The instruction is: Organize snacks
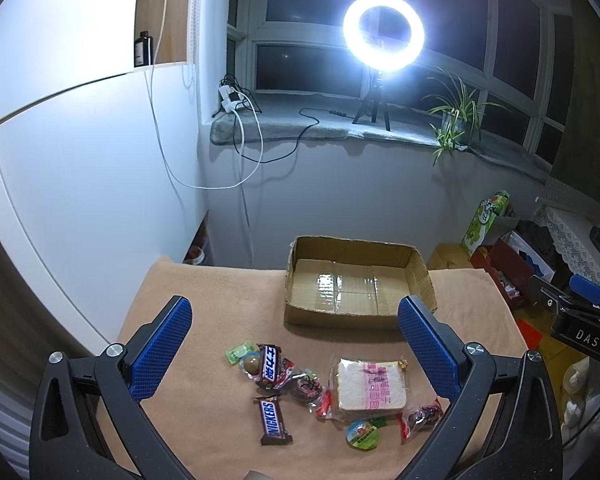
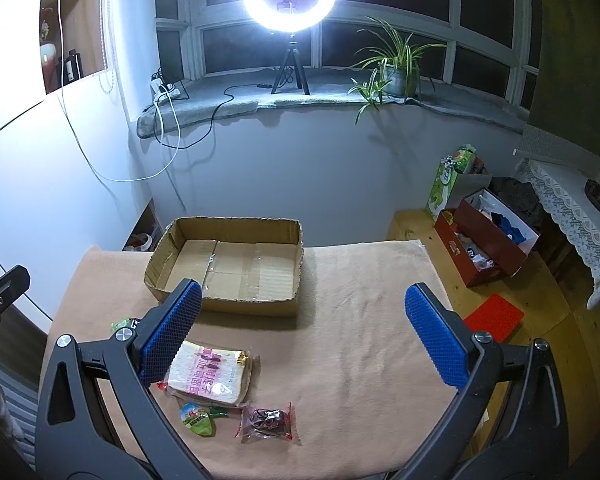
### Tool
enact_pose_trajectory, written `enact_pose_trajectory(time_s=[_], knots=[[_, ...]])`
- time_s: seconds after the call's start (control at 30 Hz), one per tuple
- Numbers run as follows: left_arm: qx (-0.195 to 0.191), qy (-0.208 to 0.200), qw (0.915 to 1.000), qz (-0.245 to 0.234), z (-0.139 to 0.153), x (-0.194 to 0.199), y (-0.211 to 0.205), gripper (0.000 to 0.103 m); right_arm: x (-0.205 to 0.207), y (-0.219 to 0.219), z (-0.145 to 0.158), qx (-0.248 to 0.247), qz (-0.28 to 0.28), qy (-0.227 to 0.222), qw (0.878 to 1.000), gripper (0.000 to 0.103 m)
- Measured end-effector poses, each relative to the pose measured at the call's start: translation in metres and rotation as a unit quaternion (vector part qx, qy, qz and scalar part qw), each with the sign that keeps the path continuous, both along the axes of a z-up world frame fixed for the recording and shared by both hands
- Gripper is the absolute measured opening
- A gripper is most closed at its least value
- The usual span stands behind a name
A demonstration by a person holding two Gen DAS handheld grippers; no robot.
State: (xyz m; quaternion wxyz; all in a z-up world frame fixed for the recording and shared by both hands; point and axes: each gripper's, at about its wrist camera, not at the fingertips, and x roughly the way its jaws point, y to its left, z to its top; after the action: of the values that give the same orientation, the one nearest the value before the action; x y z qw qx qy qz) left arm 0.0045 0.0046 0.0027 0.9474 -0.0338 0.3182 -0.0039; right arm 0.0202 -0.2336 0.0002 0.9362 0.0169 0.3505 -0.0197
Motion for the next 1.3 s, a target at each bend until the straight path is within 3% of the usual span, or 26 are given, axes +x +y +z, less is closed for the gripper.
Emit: enact_pose_trajectory(time_s=[0.73, 0.97, 1.3], knots=[[-0.008, 0.021, 0.9998, -0.003, -0.015, 0.008, 0.002, 0.102, 0.004, 0.001, -0.018, 0.000, -0.002, 0.020, 1.000, 0.103], [-0.036, 0.051, 0.9980, -0.006, -0.029, 0.015, 0.012, 0.102, 0.014, -0.001, -0.028, 0.012, 0.005, 0.052, 0.999, 0.103], [-0.083, 0.091, 0.9920, -0.026, -0.047, 0.030, 0.019, 0.101, 0.029, -0.006, -0.052, 0.075, 0.051, 0.104, 0.990, 0.103]])
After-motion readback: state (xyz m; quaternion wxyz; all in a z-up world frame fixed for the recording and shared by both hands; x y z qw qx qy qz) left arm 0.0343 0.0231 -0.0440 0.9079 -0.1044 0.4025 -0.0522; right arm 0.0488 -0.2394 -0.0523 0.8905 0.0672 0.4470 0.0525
